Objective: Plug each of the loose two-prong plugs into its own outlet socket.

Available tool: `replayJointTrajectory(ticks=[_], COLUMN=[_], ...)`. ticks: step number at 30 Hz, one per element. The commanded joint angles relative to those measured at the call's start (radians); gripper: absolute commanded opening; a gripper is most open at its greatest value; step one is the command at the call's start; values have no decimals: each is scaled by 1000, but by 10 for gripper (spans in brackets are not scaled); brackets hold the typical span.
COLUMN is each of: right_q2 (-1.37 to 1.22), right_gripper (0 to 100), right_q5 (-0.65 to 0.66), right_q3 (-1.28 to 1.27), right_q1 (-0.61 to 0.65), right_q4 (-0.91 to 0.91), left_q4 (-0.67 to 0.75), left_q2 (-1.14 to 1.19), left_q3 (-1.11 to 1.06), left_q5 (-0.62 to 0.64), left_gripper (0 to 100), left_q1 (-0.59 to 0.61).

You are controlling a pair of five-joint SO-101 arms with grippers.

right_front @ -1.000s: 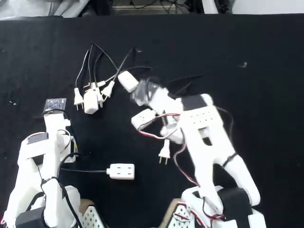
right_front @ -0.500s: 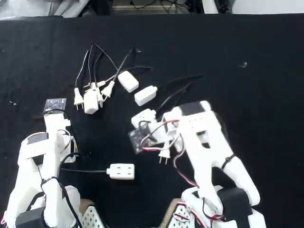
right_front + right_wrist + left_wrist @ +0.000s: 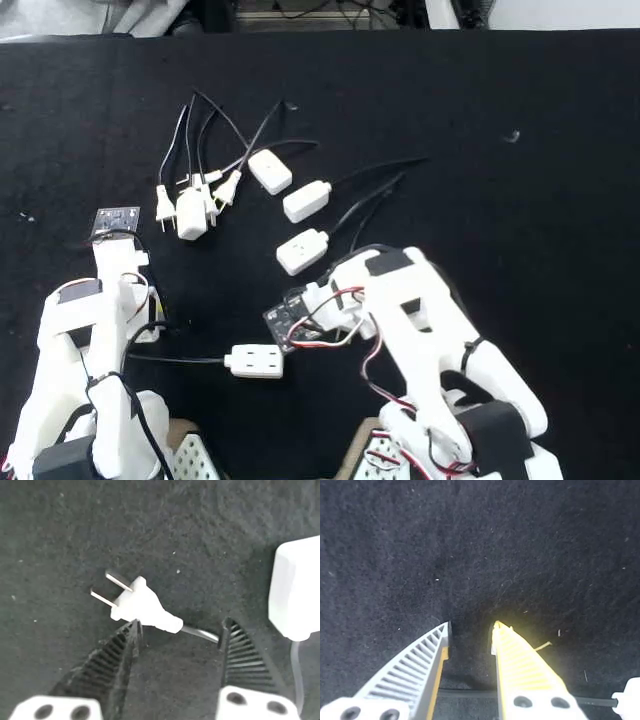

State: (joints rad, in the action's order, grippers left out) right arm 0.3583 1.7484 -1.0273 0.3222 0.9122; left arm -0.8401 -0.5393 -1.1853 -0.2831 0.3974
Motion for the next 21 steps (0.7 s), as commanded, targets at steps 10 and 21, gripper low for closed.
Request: replayJointTrajectory(ticks=[10, 21], right_q2=[27, 18], right_gripper=[217, 275], right_q5=[9, 32], right_q3=[104, 240], right_q1=[-20, -18], right_q4=[166, 368], left_q4=[37, 35], left_q2=[3, 3], left_q3=[-4, -4], left_q5=[-11, -12], left_gripper=[141, 141], left_q1=[24, 24])
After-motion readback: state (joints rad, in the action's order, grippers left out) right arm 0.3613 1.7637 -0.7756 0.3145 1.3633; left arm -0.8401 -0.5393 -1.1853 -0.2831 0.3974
